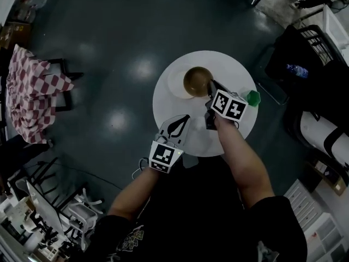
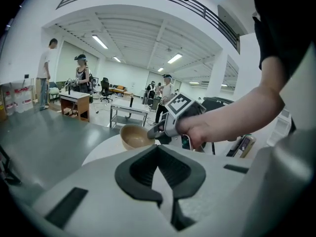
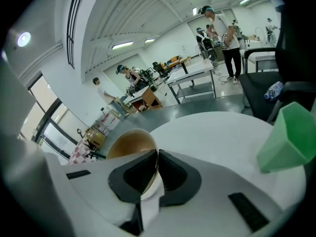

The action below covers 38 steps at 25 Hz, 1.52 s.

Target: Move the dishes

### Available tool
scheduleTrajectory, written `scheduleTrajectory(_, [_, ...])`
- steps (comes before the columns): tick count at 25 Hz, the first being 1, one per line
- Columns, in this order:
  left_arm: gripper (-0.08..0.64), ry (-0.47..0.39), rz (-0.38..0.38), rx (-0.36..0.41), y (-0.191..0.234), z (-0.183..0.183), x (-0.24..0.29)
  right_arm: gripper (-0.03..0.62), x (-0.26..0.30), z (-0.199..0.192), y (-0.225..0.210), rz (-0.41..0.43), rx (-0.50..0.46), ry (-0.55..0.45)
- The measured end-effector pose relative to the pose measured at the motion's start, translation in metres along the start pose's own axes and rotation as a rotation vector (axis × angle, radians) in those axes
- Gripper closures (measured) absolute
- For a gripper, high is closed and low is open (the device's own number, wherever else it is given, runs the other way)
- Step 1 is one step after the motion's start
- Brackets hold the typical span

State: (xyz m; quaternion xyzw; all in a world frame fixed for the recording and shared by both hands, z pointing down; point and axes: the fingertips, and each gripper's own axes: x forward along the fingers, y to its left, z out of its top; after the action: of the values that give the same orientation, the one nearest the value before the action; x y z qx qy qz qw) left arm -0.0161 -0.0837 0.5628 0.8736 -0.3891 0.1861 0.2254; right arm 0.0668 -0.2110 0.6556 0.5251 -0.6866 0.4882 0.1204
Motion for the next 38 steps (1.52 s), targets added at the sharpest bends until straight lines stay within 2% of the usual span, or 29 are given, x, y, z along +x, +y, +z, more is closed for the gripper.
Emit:
scheduleTrajectory(6, [0.555, -0.011, -0.091, 0.048, -0.017, 0.010, 0.015, 0.560, -0.037, 0.003, -0.047, -0.135, 0.080, -0.098])
scheduleTrajectory(12, [0.555, 0.009, -0.153, 0.081, -0.036, 0.013, 0.027, 0.560, -0.064, -0.007, -0.086, -0.223, 0.194, -0.135])
scheduleTrajectory(15, [0.555, 0.021, -0.162, 0.089, -0.043, 0.013, 0.030, 0.560, -0.069, -0.007, -0.094, -0.237, 0.229, -0.143])
scheduleTrajectory(26, [0.555, 0.051, -0.165, 0.083, -0.043, 0.007, 0.033, 0.560, -0.062, -0.016, -0.107, -0.261, 0.268, -0.124])
scheduleTrajectory(38, [0.555, 0.059, -0.145, 0.068, -0.034, 0.004, 0.032, 0.558, -0.053, -0.017, -0.115, -0.293, 0.257, -0.100])
